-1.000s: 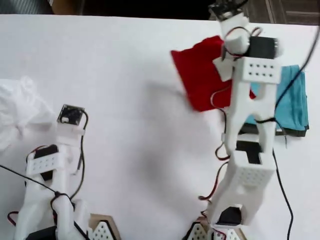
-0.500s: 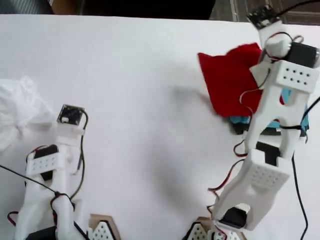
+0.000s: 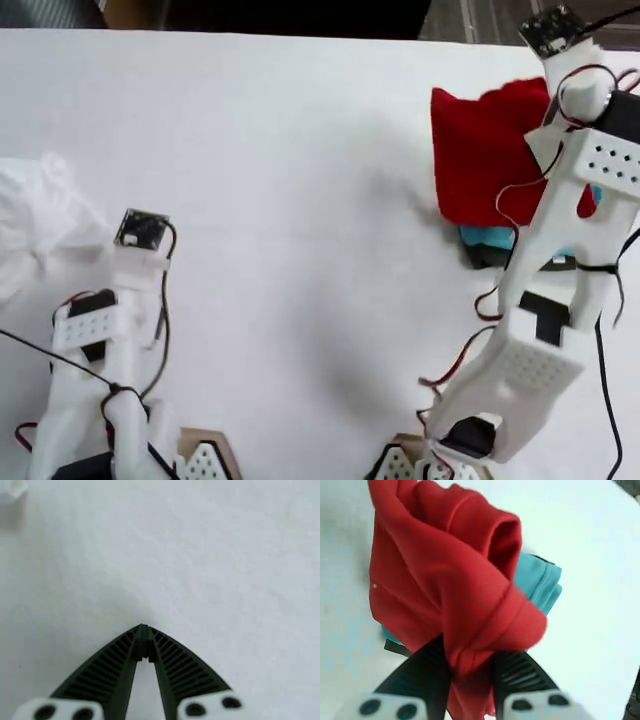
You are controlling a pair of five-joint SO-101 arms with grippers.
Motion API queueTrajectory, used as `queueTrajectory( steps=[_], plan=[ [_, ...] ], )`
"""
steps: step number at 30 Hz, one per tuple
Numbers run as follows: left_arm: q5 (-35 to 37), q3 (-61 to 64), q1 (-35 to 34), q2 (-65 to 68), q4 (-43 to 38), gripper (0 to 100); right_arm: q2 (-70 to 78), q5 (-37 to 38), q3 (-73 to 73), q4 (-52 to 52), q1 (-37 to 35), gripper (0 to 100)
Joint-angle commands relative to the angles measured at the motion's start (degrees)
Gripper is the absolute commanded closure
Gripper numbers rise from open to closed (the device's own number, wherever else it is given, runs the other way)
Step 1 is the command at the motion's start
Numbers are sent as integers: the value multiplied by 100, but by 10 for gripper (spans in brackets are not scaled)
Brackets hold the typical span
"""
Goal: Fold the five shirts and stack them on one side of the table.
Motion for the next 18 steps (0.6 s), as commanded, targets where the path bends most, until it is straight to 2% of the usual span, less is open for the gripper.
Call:
queueTrajectory(
  steps=[1, 6, 18],
  plan=[
    [44, -13, -53, -176, -97, 973, -796, 26, -229, -22, -92, 978],
    [44, -13, -53, -176, -97, 973, -1191, 26, -114, 13, -84, 978],
    [44, -13, -53, -176, -97, 973, -1473, 26, 1503, -119, -119, 978]
  ],
)
